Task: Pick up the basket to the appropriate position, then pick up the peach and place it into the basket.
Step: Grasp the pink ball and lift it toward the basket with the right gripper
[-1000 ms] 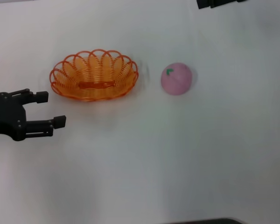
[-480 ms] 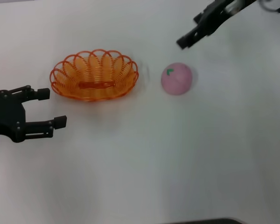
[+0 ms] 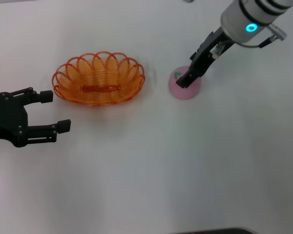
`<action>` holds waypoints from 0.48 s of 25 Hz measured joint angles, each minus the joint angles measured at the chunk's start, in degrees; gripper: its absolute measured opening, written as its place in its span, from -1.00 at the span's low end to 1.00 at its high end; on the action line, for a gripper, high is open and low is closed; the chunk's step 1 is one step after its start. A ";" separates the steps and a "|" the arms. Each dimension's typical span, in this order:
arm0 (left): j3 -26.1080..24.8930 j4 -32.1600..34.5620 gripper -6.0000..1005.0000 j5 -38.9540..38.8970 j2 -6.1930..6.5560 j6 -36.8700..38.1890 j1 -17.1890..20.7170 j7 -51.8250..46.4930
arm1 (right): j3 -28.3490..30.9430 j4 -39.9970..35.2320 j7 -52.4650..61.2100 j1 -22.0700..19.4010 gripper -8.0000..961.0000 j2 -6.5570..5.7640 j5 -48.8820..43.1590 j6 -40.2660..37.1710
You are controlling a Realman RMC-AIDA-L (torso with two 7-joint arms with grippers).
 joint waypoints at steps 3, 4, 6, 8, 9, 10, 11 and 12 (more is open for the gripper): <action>-0.03 -0.15 0.77 0.00 -0.01 -0.06 -0.12 -0.10 | -1.08 2.72 0.03 0.62 0.72 0.09 0.00 2.11; -0.01 -0.25 0.77 0.00 -0.02 -0.07 -0.18 -0.13 | -1.42 3.30 0.04 0.79 0.71 0.13 0.00 2.55; 0.08 -0.62 0.77 0.00 -0.01 -0.07 -0.38 -0.18 | -1.89 3.88 0.04 0.92 0.62 0.20 0.02 2.99; 0.09 -0.78 0.77 0.00 0.02 -0.06 -0.51 -0.21 | -2.17 4.08 0.04 0.95 0.53 0.25 0.09 3.11; 0.10 -0.80 0.77 0.00 0.03 -0.07 -0.53 -0.22 | -2.22 4.12 0.07 0.96 0.49 0.25 0.12 3.12; 0.10 -0.80 0.77 0.00 0.03 -0.08 -0.57 -0.23 | -2.24 4.17 0.11 0.97 0.44 0.26 0.13 3.12; 0.09 -0.80 0.77 0.00 0.04 -0.06 -0.60 -0.23 | -2.24 4.20 0.14 0.97 0.40 0.26 0.15 3.11; 0.10 -0.80 0.77 0.00 0.02 0.01 -0.62 -0.24 | -2.24 4.21 0.16 0.98 0.36 0.26 0.16 3.07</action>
